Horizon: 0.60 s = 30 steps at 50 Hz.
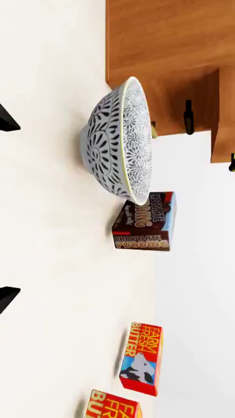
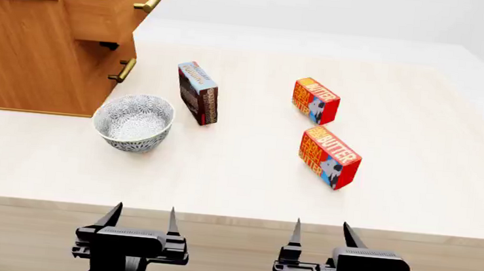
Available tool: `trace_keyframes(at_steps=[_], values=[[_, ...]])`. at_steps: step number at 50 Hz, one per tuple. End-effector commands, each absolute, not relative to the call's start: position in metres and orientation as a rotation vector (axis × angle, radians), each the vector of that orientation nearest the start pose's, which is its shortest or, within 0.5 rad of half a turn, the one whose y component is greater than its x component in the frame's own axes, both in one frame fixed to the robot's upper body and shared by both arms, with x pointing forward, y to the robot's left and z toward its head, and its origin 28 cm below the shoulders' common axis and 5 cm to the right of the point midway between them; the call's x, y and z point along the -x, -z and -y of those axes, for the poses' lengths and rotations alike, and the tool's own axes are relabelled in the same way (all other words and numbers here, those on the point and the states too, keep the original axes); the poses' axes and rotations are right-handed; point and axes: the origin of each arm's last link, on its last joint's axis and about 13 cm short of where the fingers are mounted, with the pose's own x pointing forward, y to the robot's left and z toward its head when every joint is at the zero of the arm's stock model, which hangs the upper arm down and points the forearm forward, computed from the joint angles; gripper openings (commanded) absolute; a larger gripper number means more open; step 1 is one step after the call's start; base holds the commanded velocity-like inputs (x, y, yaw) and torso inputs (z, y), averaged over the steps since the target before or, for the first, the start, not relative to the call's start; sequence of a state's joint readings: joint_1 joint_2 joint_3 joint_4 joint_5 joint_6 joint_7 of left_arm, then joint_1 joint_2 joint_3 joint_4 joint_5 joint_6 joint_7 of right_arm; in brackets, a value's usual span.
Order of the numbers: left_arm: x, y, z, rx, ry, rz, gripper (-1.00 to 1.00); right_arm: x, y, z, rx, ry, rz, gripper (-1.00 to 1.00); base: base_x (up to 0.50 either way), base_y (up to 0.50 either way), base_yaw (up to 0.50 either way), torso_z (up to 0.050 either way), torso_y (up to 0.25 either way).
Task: Put the butter at the front in the top drawer of the cabinet and close it.
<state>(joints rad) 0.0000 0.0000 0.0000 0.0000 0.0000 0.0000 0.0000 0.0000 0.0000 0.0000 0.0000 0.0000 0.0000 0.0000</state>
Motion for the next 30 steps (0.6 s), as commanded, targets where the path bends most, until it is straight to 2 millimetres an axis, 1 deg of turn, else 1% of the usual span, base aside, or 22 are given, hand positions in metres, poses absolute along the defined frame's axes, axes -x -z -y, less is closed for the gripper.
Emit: trace_keyframes(at_steps=[1,3,5,6,7,9,11,12,14,15,16,17,18,19,21,23,25,27,29,30], values=[[-0.21,-0.019,-0.206,0.01,-0.003,0.04,1.0,-0.208,-0.017,0.097,0.005,0.007,0.045,1.0,0.0,0.0,0.0,0.0,0.0],[-0.209,-0.039,-0.207,0.01,-0.032,0.171,1.0,-0.205,-0.033,0.101,0.03,0.049,0.172,1.0,0.0,0.0,0.0,0.0,0.0],[-0.207,-0.067,-0.209,-0.04,-0.103,0.361,1.0,-0.202,-0.058,0.106,0.065,0.093,0.318,1.0,0.0,0.0,0.0,0.0,0.0],[-0.206,-0.082,-0.209,-0.063,-0.126,0.441,1.0,-0.201,-0.074,0.109,0.092,0.115,0.385,1.0,0.0,0.0,0.0,0.0,0.0],[-0.207,-0.101,-0.209,-0.059,-0.139,0.494,1.0,-0.2,-0.096,0.112,0.125,0.134,0.458,1.0,0.0,0.0,0.0,0.0,0.0],[-0.213,-0.135,-0.209,-0.039,-0.144,0.529,1.0,-0.2,-0.132,0.117,0.179,0.159,0.538,1.0,0.0,0.0,0.0,0.0,0.0],[-0.222,-0.167,-0.21,0.002,-0.142,0.526,1.0,-0.202,-0.163,0.121,0.206,0.172,0.576,1.0,0.0,0.0,0.0,0.0,0.0],[-0.227,-0.19,-0.212,0.055,-0.124,0.535,1.0,-0.203,-0.182,0.123,0.201,0.169,0.598,1.0,0.0,0.0,0.0,0.0,0.0],[-0.24,-0.246,-0.217,0.127,-0.092,0.586,1.0,-0.208,-0.226,0.129,0.204,0.166,0.635,1.0,0.0,0.0,0.0,0.0,0.0],[-0.247,-0.271,-0.22,0.12,-0.067,0.576,1.0,-0.212,-0.243,0.131,0.211,0.163,0.618,1.0,0.0,0.0,0.0,0.0,0.0],[-0.253,-0.285,-0.221,0.105,-0.049,0.507,1.0,-0.217,-0.253,0.134,0.211,0.168,0.564,1.0,0.0,0.0,0.0,0.0,0.0],[-0.263,-0.306,-0.223,0.081,-0.059,0.434,1.0,-0.224,-0.27,0.138,0.21,0.176,0.522,1.0,0.0,0.0,0.0,0.0,0.0],[-0.27,-0.319,-0.224,0.049,-0.062,0.321,1.0,-0.232,-0.286,0.14,0.213,0.17,0.456,1.0,0.0,0.0,0.0,0.0,0.0],[-0.28,-0.344,-0.225,0.031,-0.057,0.277,1.0,-0.239,-0.297,0.142,0.207,0.169,0.369,1.0,0.0,0.0,0.0,0.0,0.0],[-0.3,-0.39,-0.227,-0.028,-0.08,0.276,1.0,-0.252,-0.319,0.143,0.171,0.132,0.271,1.0,0.0,0.0,0.0,0.0,0.0],[-0.318,-0.427,-0.229,-0.095,-0.1,0.243,1.0,-0.262,-0.333,0.143,0.13,0.069,0.21,1.0,0.0,0.0,0.0,0.0,0.0],[-0.332,-0.459,-0.23,-0.108,-0.109,0.209,1.0,-0.273,-0.346,0.143,0.099,0.036,0.163,1.0,0.0,0.0,0.0,0.0,0.0],[-0.338,-0.494,-0.227,-0.132,-0.1,0.24,1.0,-0.277,-0.361,0.142,0.104,0.012,0.14,1.0,0.0,0.0,0.0,0.0,0.0],[-0.34,-0.52,-0.222,-0.174,-0.081,0.261,1.0,-0.279,-0.375,0.141,0.11,-0.028,0.108,1.0,0.0,0.0,0.0,0.0,0.0],[-0.341,-0.528,-0.22,-0.203,-0.071,0.262,1.0,-0.277,-0.381,0.139,0.115,-0.062,0.114,1.0,0.05,0.0,0.0,0.0,0.0]])
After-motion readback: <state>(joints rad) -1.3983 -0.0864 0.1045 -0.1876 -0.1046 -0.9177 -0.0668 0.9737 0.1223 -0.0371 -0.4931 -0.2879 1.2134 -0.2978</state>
